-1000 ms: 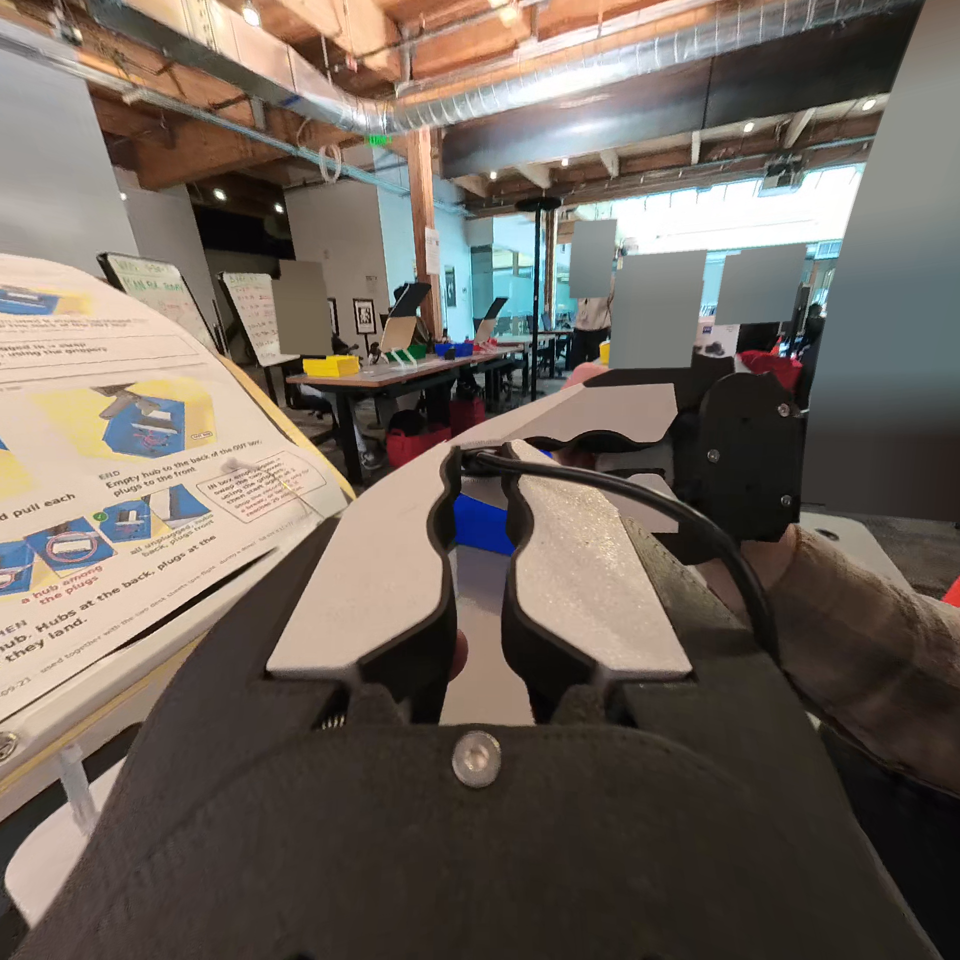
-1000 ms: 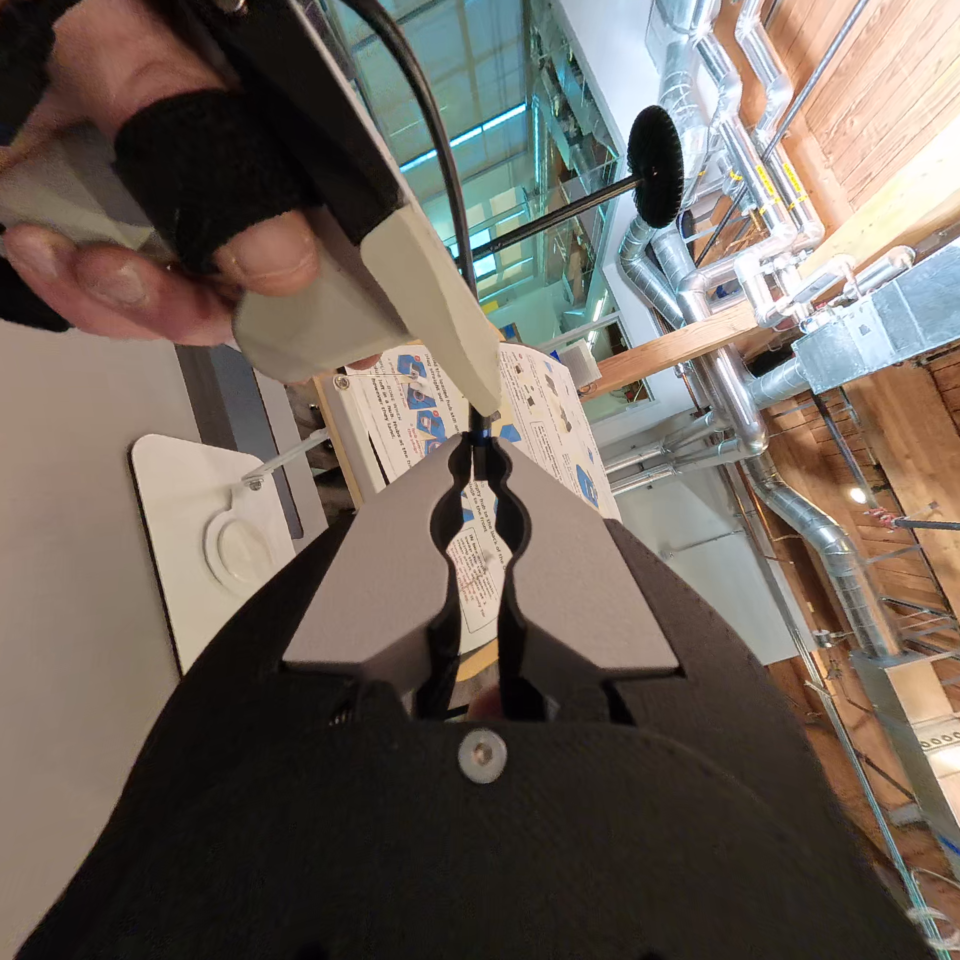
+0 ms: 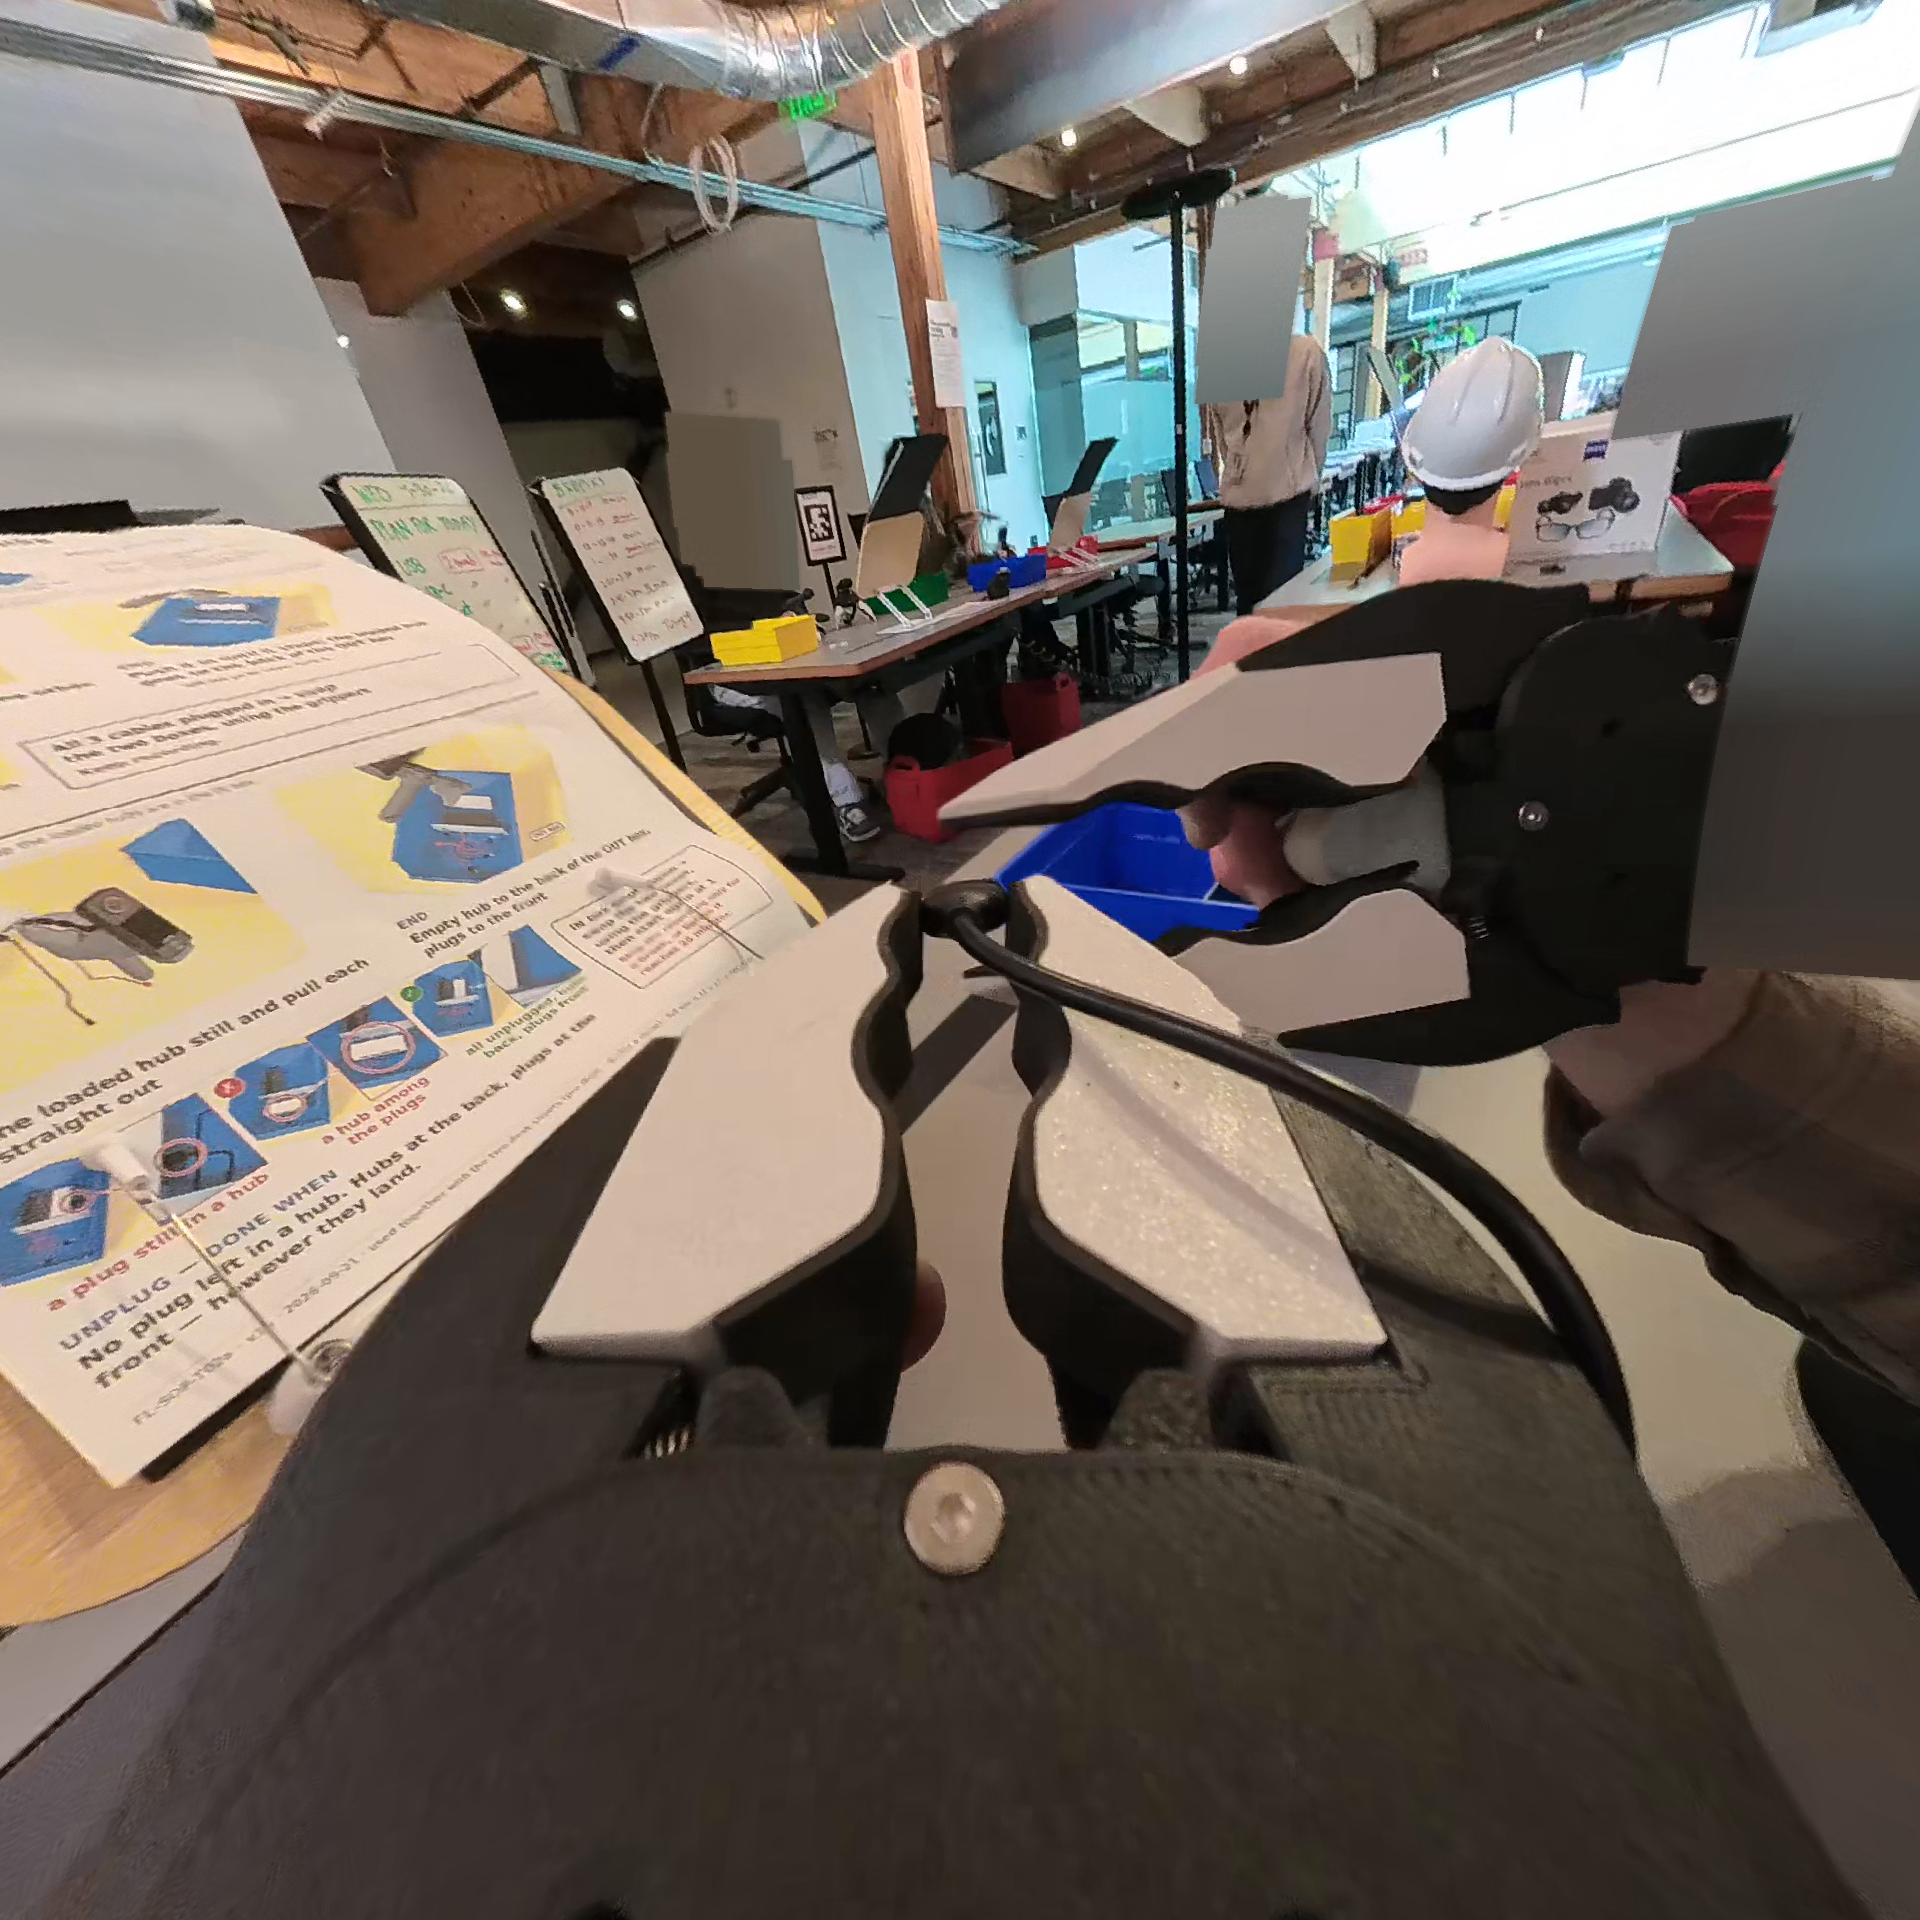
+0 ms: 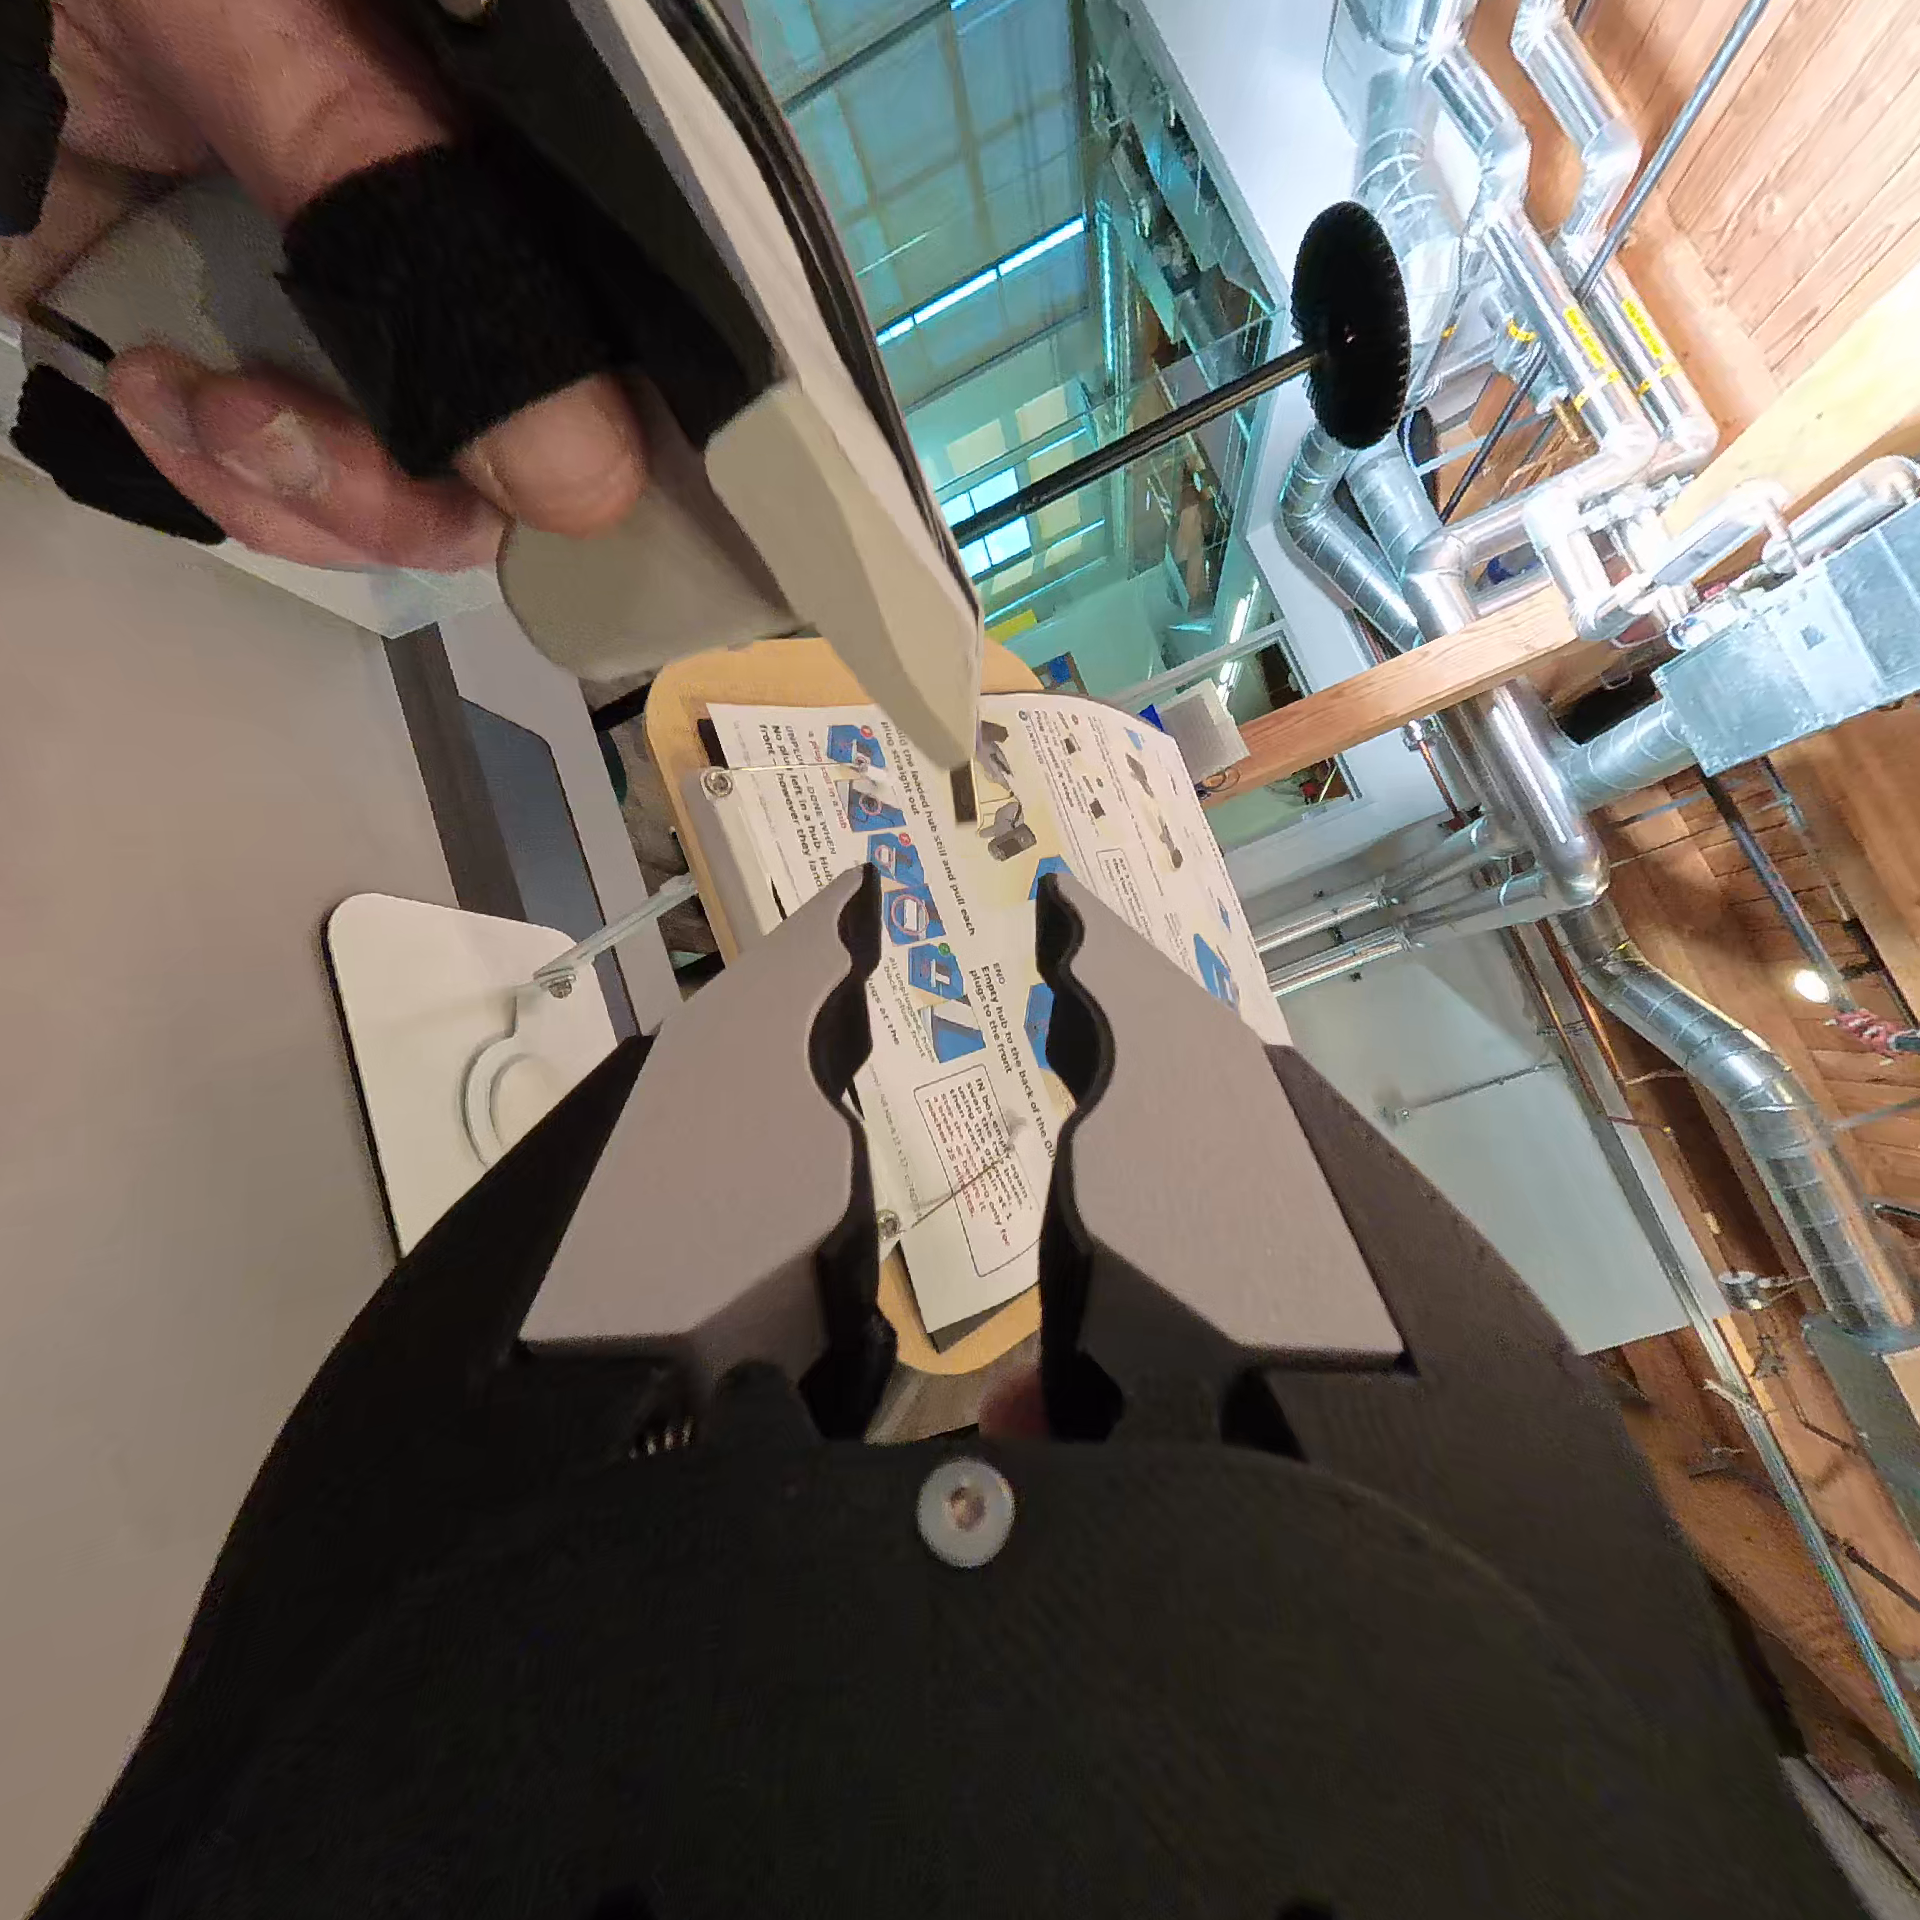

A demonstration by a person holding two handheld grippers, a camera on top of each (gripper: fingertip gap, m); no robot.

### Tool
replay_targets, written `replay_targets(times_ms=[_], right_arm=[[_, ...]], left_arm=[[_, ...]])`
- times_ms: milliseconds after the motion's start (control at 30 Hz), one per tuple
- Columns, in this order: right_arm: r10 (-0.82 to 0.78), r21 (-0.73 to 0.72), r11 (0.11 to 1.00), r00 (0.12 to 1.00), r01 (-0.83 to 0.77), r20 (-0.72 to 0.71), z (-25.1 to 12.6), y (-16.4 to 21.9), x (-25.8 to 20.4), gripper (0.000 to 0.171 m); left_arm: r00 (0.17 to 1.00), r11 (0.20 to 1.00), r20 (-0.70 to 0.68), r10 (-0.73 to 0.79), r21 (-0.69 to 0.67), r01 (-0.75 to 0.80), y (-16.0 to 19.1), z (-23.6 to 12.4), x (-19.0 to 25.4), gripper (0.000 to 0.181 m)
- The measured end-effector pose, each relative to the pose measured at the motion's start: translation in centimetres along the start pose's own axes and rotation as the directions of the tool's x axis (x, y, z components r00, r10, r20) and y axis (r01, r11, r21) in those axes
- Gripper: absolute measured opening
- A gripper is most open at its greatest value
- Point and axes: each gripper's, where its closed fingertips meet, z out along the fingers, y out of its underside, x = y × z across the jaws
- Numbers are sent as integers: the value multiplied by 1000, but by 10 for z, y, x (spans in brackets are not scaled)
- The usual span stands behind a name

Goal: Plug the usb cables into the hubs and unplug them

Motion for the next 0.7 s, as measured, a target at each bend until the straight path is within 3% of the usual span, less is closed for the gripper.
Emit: replay_targets(times_ms=[100,200,300,467,633,700], right_arm=[[38,-13,999,999,-38,28,-1,6,0,28],[195,-63,980,970,-188,142,0,18,-11,23],[386,-149,922,867,-357,315,-3,26,-34,34],[528,-264,849,706,-458,472,-10,22,-64,42],[650,-471,760,513,-448,561,-24,18,-118,65],[686,-552,727,477,-409,550,-40,24,-142,62]], left_arm=[[1000,1000,19,0,16,0,-3,-4,-8,15],[999,1000,40,13,22,-14,-5,-9,-16,15],[997,999,62,38,19,-39,-5,-14,-24,15],[993,997,90,70,16,-72,-8,-25,-40,15],[991,996,110,74,45,-79,-21,-43,-54,15],[984,994,146,102,27,-107,-22,-48,-60,16]])
